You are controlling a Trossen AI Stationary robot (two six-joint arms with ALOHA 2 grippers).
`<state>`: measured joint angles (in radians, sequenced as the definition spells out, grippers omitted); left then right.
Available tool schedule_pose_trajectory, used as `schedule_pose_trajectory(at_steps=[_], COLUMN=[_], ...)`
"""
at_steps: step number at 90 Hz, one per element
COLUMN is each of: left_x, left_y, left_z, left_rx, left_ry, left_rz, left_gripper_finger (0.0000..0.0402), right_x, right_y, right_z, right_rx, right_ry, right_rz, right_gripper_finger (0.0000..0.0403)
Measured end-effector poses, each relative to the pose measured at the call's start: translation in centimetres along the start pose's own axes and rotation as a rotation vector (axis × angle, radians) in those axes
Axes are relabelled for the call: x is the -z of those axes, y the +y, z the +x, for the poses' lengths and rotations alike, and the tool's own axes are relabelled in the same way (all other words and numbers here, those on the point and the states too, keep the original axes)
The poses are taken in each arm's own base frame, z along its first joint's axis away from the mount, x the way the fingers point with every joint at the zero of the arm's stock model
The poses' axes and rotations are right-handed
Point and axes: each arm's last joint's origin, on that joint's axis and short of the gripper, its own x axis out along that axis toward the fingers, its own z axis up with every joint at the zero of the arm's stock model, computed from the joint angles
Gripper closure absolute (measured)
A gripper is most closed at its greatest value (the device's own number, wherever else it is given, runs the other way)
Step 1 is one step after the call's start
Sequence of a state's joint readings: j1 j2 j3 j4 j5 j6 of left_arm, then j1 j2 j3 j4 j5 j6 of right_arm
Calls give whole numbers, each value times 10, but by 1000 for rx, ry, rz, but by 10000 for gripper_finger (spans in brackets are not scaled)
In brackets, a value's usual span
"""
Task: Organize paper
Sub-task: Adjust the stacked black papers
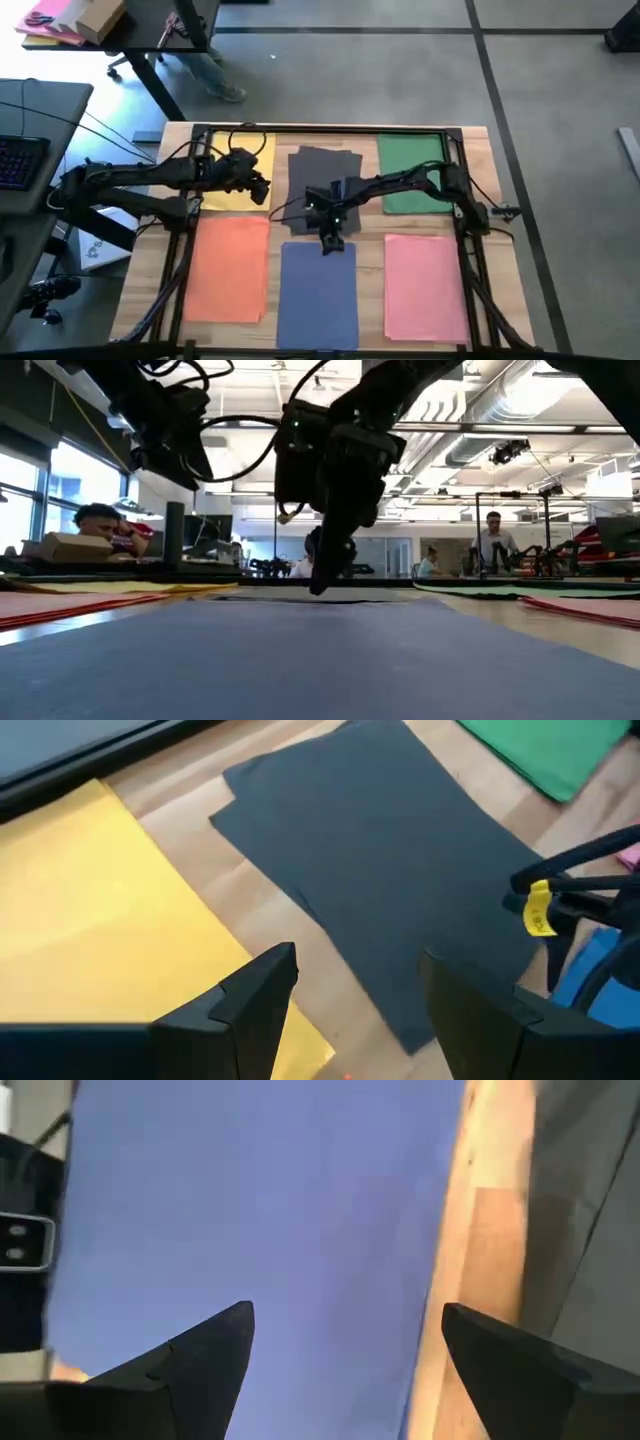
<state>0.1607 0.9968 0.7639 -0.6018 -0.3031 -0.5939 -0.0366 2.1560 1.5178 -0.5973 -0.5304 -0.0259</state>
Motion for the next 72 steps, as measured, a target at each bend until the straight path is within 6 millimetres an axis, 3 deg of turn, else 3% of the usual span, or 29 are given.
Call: schedule_pose_trajectory(at_steps=[7,20,41,52,72], left_x=[1,2,4,5,7], left_y=[-2,-3,-5,-7,-10], left_z=[-1,-1,-2,-3,-4], left_rx=[-3,-18,-12,-17,-13], left_ry=[-6,-16,-15,-25,-29], left_rz=[10,17,-2,-4,-28], left_gripper_finger=[200,200,200,200,200], right_x=[2,2,-3,-14,-21], right_y=[-3,-25,-60,-55,-40], right_z=[1,-11,-45,-53,-30], right_rx=[54,114,262,257,203], right_ry=[3,-29,-53,-94,-186], right_rz=[7,63,131,104,88], right_gripper_finger=[91,91,91,91,91])
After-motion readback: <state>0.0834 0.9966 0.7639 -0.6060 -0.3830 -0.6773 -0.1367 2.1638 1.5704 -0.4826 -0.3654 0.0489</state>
